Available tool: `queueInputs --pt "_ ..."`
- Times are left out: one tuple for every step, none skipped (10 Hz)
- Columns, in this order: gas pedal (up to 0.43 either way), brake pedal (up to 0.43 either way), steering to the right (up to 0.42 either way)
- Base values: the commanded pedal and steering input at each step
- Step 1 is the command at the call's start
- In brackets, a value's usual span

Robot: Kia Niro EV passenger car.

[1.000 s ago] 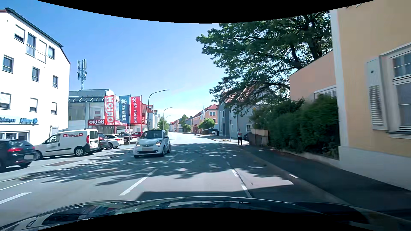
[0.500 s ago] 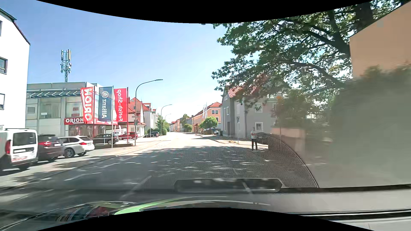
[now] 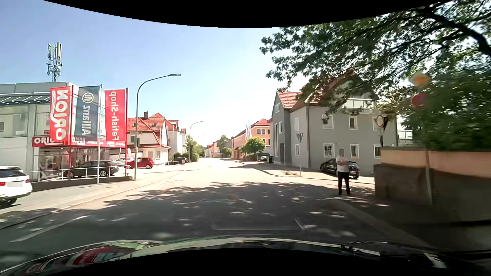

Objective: Follow the waypoints while adhering to traffic rules and regulations

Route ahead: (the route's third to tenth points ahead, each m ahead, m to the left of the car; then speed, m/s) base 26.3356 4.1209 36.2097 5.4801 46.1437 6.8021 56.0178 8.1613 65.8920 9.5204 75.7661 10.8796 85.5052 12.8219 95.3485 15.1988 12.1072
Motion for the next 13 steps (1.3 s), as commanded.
queueInputs --pt "0.087 0.0 -0.013" --pt "0.087 0.0 -0.015" --pt "0.087 0.0 -0.017" --pt "0.087 0.0 -0.022" --pt "0.087 0.0 -0.024" --pt "0.087 0.0 -0.024" --pt "0.087 0.0 -0.024" --pt "0.087 0.0 -0.025" --pt "0.079 0.0 -0.025" --pt "0.067 0.0 -0.025" --pt "0.067 0.0 -0.024" --pt "0.067 0.0 -0.025" --pt "0.067 0.0 -0.025"
